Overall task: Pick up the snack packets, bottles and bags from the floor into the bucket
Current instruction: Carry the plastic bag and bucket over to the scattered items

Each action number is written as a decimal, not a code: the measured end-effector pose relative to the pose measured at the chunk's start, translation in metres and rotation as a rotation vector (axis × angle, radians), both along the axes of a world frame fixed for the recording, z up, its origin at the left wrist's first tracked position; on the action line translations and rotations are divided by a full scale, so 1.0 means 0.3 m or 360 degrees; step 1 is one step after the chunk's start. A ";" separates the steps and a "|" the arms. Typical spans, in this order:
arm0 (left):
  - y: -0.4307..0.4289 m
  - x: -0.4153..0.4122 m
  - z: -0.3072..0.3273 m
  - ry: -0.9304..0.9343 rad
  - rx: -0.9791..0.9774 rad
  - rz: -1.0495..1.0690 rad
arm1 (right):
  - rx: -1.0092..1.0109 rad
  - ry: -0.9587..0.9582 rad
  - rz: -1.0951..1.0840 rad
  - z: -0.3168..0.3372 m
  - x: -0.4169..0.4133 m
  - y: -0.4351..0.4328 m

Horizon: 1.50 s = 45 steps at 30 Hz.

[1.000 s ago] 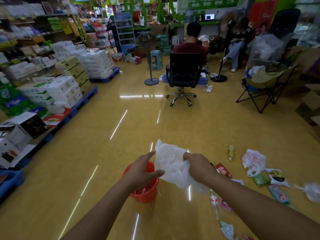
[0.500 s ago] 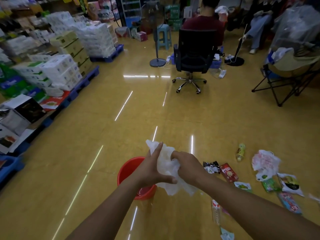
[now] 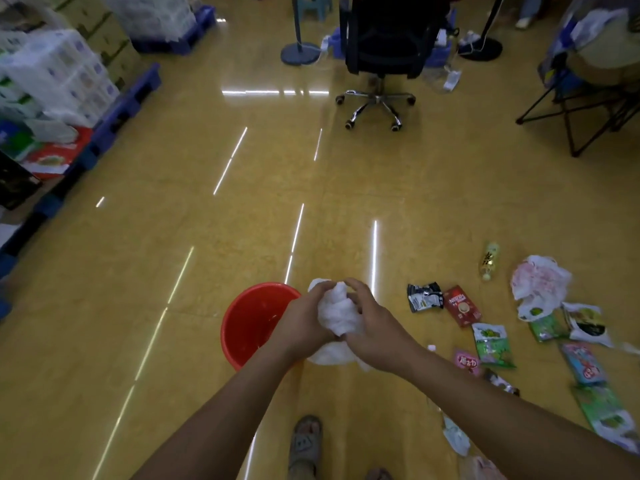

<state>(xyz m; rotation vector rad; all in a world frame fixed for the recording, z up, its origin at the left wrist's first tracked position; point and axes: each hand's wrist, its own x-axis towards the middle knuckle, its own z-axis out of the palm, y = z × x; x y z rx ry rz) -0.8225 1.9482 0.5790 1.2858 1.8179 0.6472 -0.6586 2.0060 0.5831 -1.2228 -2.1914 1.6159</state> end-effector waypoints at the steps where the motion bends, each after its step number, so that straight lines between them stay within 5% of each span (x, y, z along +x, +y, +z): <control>1: 0.016 -0.020 -0.040 0.0005 -0.0016 0.0026 | -0.0027 -0.0009 -0.0040 -0.040 -0.003 0.005; 16: 0.107 -0.481 -0.584 0.0563 -0.0202 0.0317 | -0.0083 -0.0351 -0.0242 -0.670 0.028 0.028; 25: 0.111 -0.584 -0.950 0.0612 -0.0363 0.0362 | -0.0168 -0.0533 -0.0291 -0.974 0.103 -0.014; 39: 0.062 -0.725 -1.325 0.0707 -0.0823 0.0235 | -0.0254 -0.0687 -0.0358 -1.192 0.155 -0.086; 45: 0.090 -0.708 -1.314 0.0811 -0.0711 0.0190 | -0.0292 -0.0719 -0.0438 -1.201 0.187 -0.128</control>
